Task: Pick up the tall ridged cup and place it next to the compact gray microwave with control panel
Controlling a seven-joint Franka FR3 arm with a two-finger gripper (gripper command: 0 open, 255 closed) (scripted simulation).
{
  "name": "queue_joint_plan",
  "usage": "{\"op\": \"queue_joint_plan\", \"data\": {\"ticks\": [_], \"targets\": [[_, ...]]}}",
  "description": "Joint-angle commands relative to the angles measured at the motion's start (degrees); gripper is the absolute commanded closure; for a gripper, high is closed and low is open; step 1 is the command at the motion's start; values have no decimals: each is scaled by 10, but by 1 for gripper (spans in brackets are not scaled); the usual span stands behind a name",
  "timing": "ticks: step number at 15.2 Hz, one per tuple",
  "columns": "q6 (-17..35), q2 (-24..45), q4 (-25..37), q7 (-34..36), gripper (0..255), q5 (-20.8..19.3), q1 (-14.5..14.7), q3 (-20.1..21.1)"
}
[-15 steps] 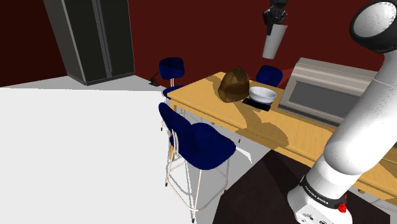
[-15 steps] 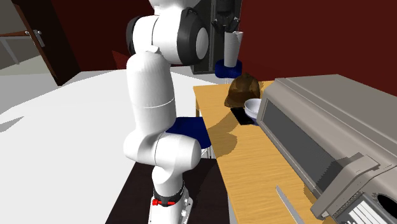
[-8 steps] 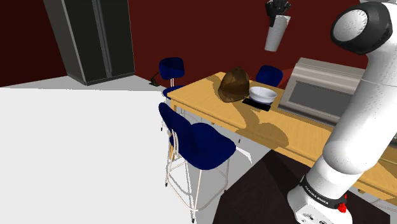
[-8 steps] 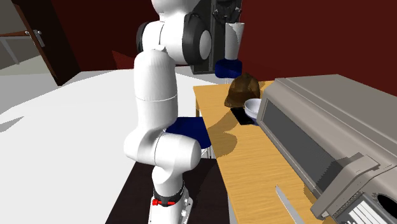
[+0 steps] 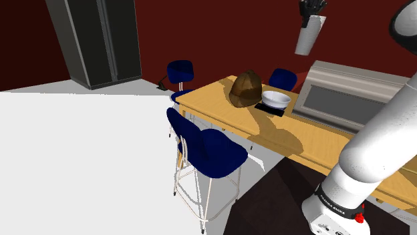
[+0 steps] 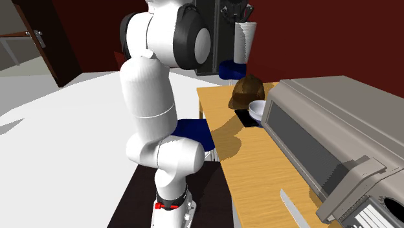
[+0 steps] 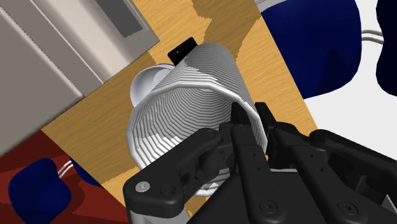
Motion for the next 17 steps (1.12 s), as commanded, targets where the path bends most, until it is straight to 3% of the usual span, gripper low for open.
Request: {"op": "queue_joint_plan", "data": {"ticks": [1,9,17], "targets": [[8,-49,-55,-7,255,-14,-2,0],[0,-188,-174,-55,255,-61,-25,-16],[-31,-295,-232,-123,255,-112,-51,-45]]}}
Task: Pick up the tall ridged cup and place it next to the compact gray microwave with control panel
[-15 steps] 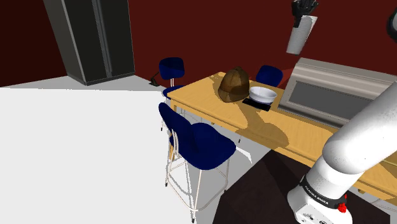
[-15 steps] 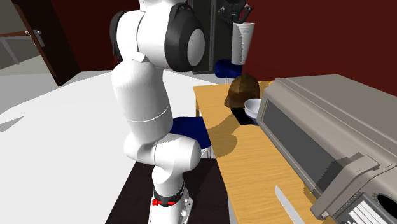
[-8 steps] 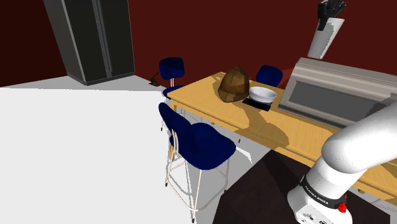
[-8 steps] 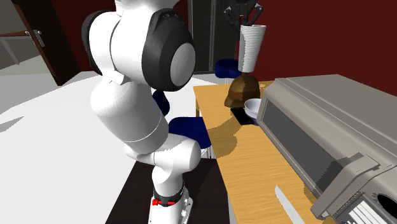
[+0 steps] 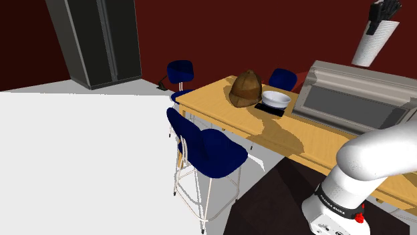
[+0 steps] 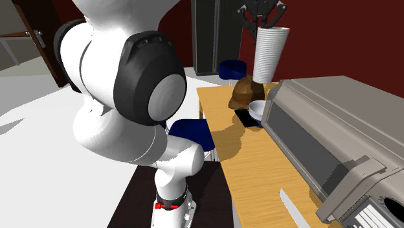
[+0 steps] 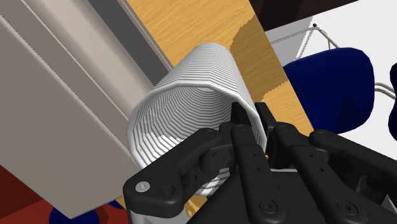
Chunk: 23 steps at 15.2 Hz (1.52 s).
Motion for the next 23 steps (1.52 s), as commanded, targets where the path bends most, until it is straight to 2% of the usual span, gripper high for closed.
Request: {"op": "queue_joint_plan", "data": {"ticks": [1,9,23], "targets": [[-6,-29,-18,-19,255,-15,-7,-8],[-50,-106,-24,-112,255,-82,-28,-52],[32,-199,-199,-79,255,-98,-47,-57]]}}
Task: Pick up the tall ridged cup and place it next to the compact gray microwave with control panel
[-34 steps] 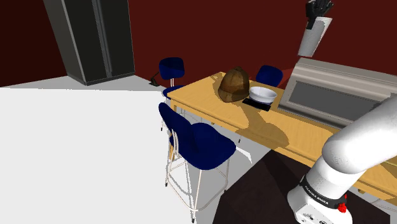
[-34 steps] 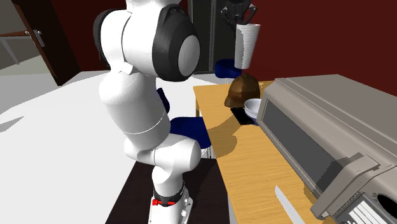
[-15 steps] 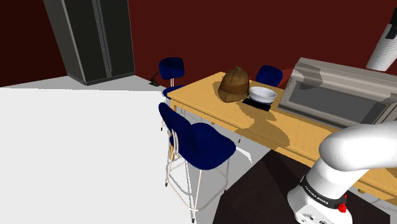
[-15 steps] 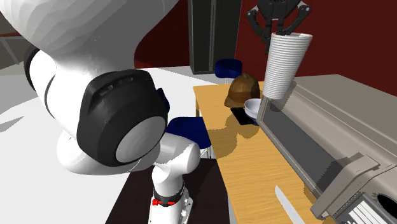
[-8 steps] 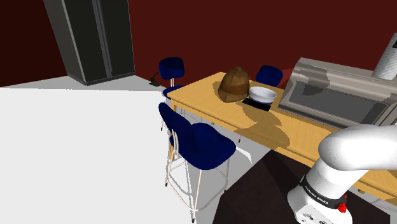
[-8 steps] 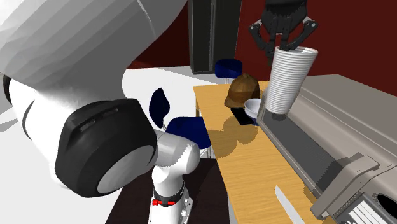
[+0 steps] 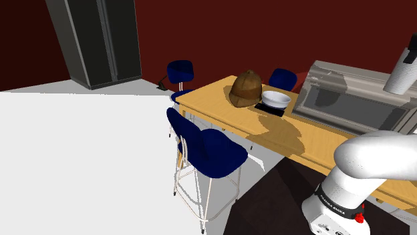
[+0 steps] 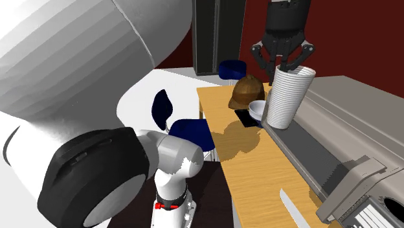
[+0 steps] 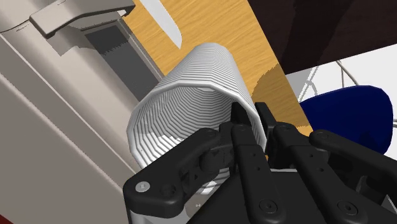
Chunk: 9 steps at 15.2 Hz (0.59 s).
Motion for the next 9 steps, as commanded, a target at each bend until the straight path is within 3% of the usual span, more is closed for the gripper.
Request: {"op": "queue_joint_plan", "data": {"ticks": [1,9], "targets": [[11,-13,-24,4,255,-3,-3,-1],[53,-56,-110,17,255,-16,-13,-12]]}}
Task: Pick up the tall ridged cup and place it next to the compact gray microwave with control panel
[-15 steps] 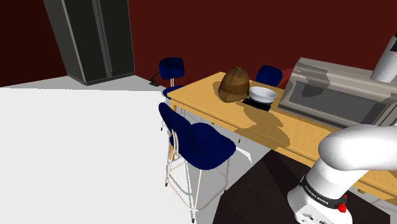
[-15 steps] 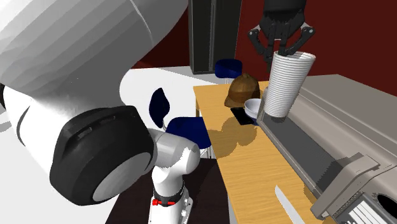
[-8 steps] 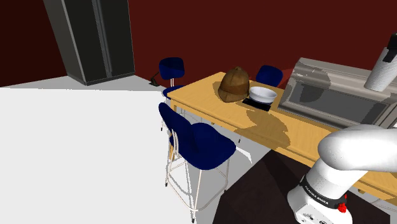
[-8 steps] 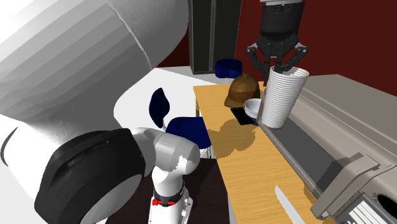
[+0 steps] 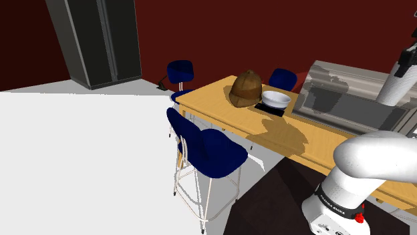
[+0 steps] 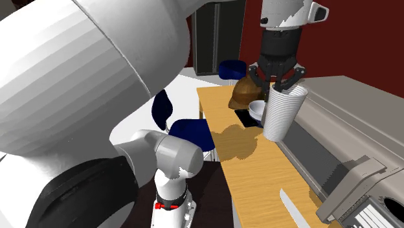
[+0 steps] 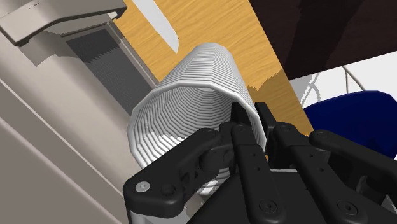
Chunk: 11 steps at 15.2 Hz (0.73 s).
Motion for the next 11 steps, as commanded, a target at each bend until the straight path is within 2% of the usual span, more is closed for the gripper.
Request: {"op": "queue_joint_plan", "data": {"ticks": [1,11], "targets": [[11,-10,-21,4,255,-3,-2,-3],[61,-57,-118,16,255,-25,-16,-23]]}}
